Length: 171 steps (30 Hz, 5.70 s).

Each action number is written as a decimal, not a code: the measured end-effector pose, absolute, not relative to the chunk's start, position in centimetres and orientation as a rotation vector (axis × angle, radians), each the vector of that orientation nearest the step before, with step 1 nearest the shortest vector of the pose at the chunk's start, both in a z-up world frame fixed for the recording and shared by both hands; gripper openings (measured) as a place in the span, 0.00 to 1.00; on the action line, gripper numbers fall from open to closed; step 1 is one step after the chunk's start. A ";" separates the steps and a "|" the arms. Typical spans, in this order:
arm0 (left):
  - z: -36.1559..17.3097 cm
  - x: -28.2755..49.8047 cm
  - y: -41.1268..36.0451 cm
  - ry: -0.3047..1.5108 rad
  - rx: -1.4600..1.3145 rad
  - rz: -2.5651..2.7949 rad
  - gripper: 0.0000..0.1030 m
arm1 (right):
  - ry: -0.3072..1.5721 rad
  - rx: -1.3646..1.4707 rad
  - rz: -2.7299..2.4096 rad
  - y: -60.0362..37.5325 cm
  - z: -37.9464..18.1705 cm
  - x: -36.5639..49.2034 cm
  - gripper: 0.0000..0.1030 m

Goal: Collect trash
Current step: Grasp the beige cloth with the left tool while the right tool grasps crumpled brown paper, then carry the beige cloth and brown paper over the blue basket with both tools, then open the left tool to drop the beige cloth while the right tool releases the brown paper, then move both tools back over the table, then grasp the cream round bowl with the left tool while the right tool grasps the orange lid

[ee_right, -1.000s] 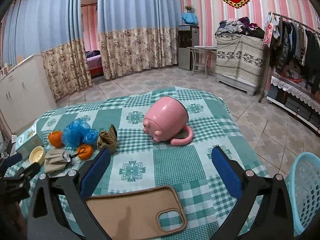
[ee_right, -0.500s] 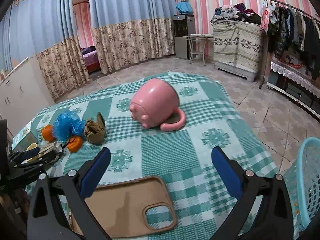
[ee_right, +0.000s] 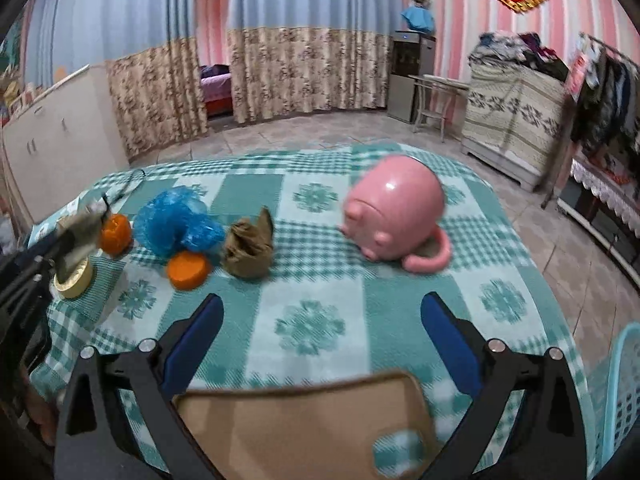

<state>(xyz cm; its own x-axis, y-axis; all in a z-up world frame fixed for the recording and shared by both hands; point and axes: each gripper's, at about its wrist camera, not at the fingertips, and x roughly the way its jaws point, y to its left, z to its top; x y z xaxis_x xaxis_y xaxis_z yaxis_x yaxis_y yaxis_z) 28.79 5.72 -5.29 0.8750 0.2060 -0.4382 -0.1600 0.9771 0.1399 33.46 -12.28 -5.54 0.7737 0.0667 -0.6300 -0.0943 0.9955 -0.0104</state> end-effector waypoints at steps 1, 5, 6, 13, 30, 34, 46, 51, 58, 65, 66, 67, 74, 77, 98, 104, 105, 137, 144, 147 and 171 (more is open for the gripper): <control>-5.2 29.0 6.0 0.465 0.100 0.210 0.18 | 0.689 -0.045 0.096 -11.7 -5.6 34.2 0.86; -5.5 30.1 8.5 0.531 -0.004 0.239 0.18 | 0.750 -0.039 0.116 -10.1 -6.3 36.8 0.74; -5.5 30.4 9.0 0.537 -0.027 0.242 0.18 | 0.760 -0.031 0.121 -9.9 -6.4 37.2 0.71; -6.0 30.4 9.9 0.549 -0.060 0.244 0.18 | 0.854 -0.043 0.156 -7.7 -8.2 39.8 0.37; -6.0 30.7 8.7 0.535 -0.007 0.247 0.18 | 0.693 0.048 0.078 -18.1 -2.4 26.6 0.34; -5.7 30.6 7.6 0.532 0.042 0.261 0.17 | 0.664 0.039 0.014 -22.1 -1.0 23.5 0.34; 1.9 26.5 -1.8 0.399 0.042 0.061 0.16 | 0.583 0.139 -0.202 -34.8 1.3 16.1 0.34; 3.1 25.6 -9.2 0.403 0.054 -0.113 0.16 | 0.553 0.149 -0.279 -38.3 1.9 14.0 0.34; 3.1 24.5 -18.5 0.445 0.043 -0.323 0.16 | 0.531 0.168 -0.359 -42.7 1.3 11.6 0.34; 1.1 21.8 -27.2 0.477 0.109 -0.482 0.16 | 0.527 0.206 -0.418 -46.6 0.2 9.5 0.34; 0.8 21.4 -28.2 0.482 0.118 -0.502 0.16 | 0.526 0.214 -0.424 -47.1 0.1 9.3 0.34; 0.5 21.3 -28.9 0.488 0.124 -0.516 0.16 | 0.528 0.219 -0.427 -47.6 0.0 9.2 0.34; -1.4 19.9 -34.4 0.511 0.165 -0.622 0.16 | 0.531 0.251 -0.465 -50.5 -1.4 8.0 0.34; -1.7 19.8 -36.5 0.533 0.161 -0.674 0.16 | 0.531 0.271 -0.477 -51.6 -2.0 7.5 0.34; -4.4 19.7 -42.1 0.577 0.246 -0.739 0.78 | 0.577 0.318 -0.520 -54.2 -4.8 6.6 0.34; -3.2 21.2 -38.7 0.542 0.203 -0.635 0.93 | 0.589 0.326 -0.509 -53.3 -5.4 7.7 0.34; -3.0 21.4 -38.0 0.533 0.201 -0.613 0.93 | 0.589 0.323 -0.503 -52.9 -5.5 8.3 0.34; -0.7 22.1 -11.3 0.530 0.052 -0.212 0.95 | 0.532 0.173 -0.354 -38.6 -2.1 14.9 0.91; -2.2 24.8 -0.2 0.579 0.022 -0.020 0.95 | 0.563 0.150 -0.228 -32.4 -2.3 18.2 0.91; -3.3 26.4 4.2 0.623 -0.005 0.051 0.95 | 0.592 0.110 -0.203 -30.5 -3.0 19.1 0.91; -10.0 34.5 11.6 0.868 -0.079 0.159 0.59 | 0.679 0.054 -0.033 -20.6 -3.8 26.9 0.91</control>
<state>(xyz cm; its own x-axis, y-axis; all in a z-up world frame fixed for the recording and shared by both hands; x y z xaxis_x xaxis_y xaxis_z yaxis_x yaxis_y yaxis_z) 34.47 11.63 -10.05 0.6357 0.1069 -0.7645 -0.1707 0.9853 -0.0042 26.85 -20.56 -3.78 0.7780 -0.0125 -0.6281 0.0479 0.9981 0.0395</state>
